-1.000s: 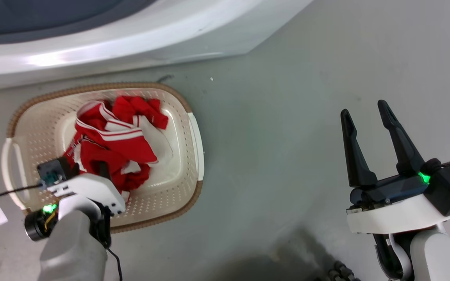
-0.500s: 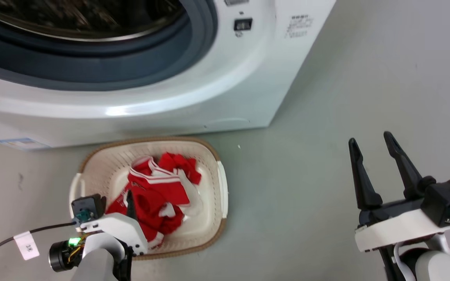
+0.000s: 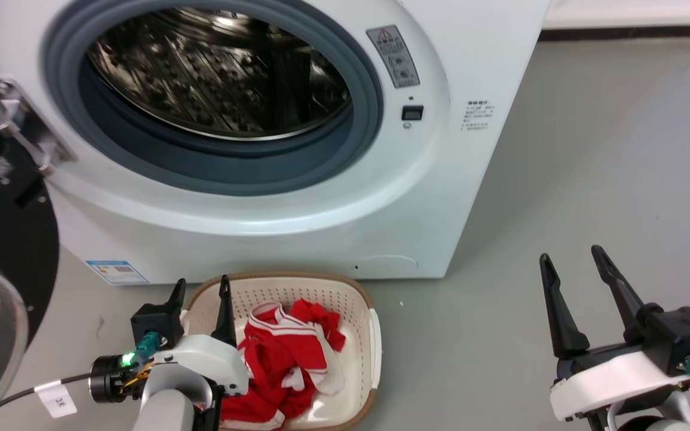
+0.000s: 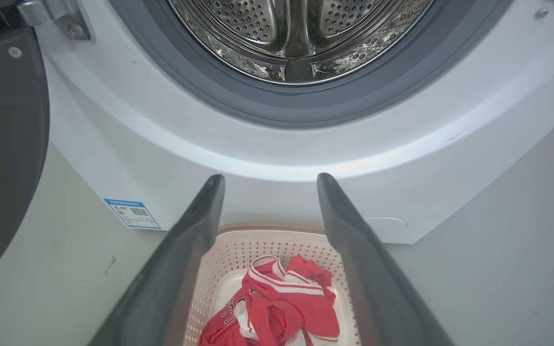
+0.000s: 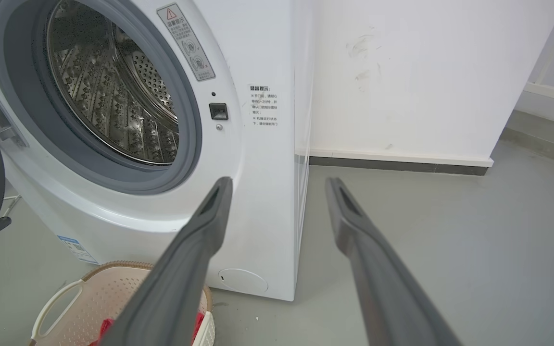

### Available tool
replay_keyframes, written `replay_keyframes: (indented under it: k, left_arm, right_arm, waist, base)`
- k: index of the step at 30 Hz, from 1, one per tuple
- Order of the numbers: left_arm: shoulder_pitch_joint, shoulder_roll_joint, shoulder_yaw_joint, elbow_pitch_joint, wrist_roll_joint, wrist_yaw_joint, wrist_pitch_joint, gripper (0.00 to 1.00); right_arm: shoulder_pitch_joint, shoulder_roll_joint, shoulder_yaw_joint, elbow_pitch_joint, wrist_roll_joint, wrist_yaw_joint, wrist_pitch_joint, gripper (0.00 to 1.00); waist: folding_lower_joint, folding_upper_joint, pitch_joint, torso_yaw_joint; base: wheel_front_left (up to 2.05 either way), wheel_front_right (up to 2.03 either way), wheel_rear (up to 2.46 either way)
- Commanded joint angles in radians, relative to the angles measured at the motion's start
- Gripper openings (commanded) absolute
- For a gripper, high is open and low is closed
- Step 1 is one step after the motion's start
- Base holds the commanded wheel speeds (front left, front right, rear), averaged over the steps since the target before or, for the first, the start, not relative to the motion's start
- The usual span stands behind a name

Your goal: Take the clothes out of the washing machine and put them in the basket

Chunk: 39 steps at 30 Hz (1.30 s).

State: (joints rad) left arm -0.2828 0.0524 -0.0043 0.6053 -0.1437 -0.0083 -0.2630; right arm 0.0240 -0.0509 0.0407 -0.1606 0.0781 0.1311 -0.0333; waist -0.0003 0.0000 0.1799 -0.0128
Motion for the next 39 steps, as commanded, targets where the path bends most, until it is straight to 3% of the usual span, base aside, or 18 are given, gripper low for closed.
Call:
replay_keyframes:
  k: [1,11,23,39]
  left_arm:
    - [0.034,-0.002,-0.016,-0.056,0.007,0.008,-0.003,1.00]
    - [0.158,-0.002,-0.107,-0.331,0.039,0.039,-0.003,1.00]
    - [0.274,0.003,-0.183,-0.529,0.083,0.045,0.059,1.00]
    - [0.317,0.012,-0.176,-0.581,0.049,0.066,0.100,1.00]
  right_arm:
    - [0.020,0.001,-0.003,-0.006,-0.008,-0.001,0.003,1.00]
    - [0.084,0.001,-0.019,-0.008,-0.017,-0.001,0.025,1.00]
    - [0.146,0.001,-0.027,-0.012,-0.001,-0.001,0.024,1.00]
    - [0.146,0.001,-0.022,-0.025,0.005,-0.001,0.025,1.00]
  waist:
    - [0.0003,0.0000,-0.053,0.027]
    - [0.0003,0.0000,-0.161,0.065]
    - [0.0003,0.0000,-0.227,0.070]
    - [0.0003,0.0000,-0.219,0.046]
  base:
    - [0.00,0.00,0.00]
    - [0.00,0.00,0.00]
    - [0.00,0.00,0.00]
    - [0.00,0.00,0.00]
